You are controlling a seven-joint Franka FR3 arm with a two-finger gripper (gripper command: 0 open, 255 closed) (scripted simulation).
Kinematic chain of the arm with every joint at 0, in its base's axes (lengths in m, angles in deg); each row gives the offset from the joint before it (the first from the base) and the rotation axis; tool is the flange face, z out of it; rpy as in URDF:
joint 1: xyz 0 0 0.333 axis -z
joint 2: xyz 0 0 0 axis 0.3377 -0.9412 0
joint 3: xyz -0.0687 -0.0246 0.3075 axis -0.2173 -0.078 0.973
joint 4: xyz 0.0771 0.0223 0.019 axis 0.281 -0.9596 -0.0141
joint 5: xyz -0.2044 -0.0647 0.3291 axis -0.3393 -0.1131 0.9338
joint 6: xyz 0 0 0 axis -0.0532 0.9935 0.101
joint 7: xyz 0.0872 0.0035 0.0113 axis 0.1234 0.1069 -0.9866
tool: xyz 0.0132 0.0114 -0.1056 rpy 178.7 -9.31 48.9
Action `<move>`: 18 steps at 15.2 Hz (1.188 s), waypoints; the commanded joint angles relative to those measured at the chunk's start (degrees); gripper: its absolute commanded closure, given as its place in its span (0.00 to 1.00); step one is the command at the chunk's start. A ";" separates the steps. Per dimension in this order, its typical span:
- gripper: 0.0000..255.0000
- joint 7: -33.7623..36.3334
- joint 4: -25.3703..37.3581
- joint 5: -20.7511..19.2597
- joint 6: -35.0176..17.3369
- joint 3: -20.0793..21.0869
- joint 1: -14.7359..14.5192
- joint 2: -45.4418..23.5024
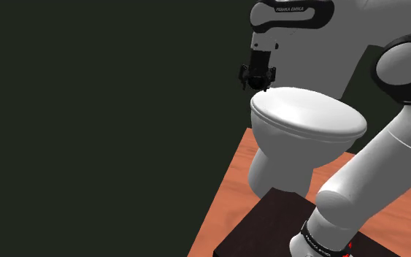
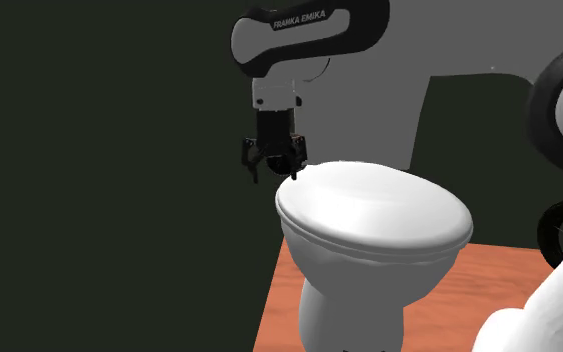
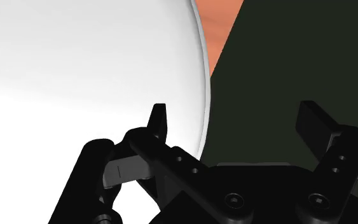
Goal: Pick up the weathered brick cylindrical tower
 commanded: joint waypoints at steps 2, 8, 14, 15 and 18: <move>0.00 2.19 8.20 1.41 -2.82 -1.96 1.68 -6.51; 0.00 5.73 22.84 5.22 0.30 -5.92 5.66 -16.99; 0.00 6.95 24.85 6.72 -0.90 -7.36 7.13 -19.90; 0.00 6.94 23.61 6.62 -1.81 -7.35 7.03 -19.56; 0.00 6.87 19.45 6.34 -4.99 -7.32 6.73 -18.54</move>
